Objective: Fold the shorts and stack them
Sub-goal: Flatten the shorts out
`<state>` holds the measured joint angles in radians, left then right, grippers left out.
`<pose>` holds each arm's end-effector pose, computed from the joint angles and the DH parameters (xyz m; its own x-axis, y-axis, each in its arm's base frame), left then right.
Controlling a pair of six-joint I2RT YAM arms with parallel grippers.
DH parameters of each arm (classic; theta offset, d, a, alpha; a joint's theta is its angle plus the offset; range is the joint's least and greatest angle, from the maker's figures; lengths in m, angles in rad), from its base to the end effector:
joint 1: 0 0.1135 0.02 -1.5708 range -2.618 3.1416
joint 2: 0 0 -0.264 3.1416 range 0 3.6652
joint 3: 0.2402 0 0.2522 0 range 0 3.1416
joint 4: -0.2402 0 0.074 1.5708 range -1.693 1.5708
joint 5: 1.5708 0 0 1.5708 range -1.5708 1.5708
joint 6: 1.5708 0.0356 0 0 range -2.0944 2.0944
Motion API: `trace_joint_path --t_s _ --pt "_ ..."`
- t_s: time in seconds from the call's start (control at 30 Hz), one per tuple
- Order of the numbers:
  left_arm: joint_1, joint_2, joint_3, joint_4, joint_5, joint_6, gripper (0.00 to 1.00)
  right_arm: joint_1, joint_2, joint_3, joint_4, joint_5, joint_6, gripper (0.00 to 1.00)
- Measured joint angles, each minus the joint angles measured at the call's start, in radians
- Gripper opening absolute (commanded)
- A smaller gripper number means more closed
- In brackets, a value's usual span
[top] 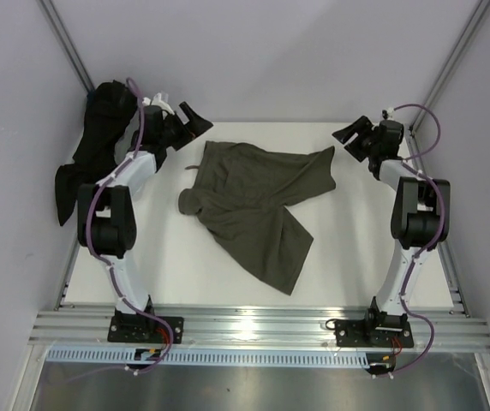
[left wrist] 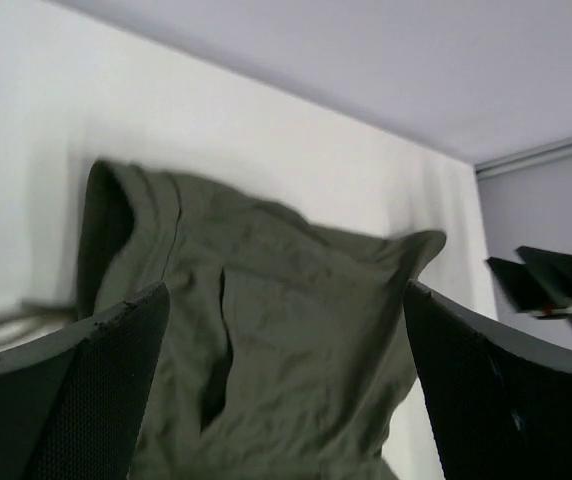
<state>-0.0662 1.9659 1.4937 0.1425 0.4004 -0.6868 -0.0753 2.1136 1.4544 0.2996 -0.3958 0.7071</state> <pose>0.4661 -0.0448 0.2646 -0.5218 -0.5506 -0.6516 0.1268 0.7053 -0.6975 0.4864 -0.0229 0.1993 -0.4555 0.6355 -0.6235 0.0072 0.7029 0.7112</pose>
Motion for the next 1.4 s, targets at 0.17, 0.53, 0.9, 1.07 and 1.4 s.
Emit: trace_joint_path --t_s 0.17,0.53,0.9,1.07,1.4 --pt "-0.045 -0.182 -0.162 -0.127 -0.117 0.050 0.98 0.025 -0.226 -0.156 -0.127 0.039 -0.051 0.72" --pt "-0.067 -0.597 -0.665 -0.314 -0.313 0.056 0.98 0.234 -0.632 -0.660 -0.343 0.092 -0.072 0.59" --pt "-0.066 -0.883 -0.928 -0.308 -0.407 0.040 0.99 0.378 -0.837 -0.916 -0.426 0.153 -0.035 0.46" --pt "-0.059 -0.838 -0.963 -0.280 -0.418 0.037 0.99 0.421 -0.822 -0.944 -0.399 0.174 -0.002 0.47" --pt "-0.036 -0.812 -0.963 -0.240 -0.430 0.031 0.99 0.444 -0.755 -0.948 -0.291 0.209 0.037 0.46"
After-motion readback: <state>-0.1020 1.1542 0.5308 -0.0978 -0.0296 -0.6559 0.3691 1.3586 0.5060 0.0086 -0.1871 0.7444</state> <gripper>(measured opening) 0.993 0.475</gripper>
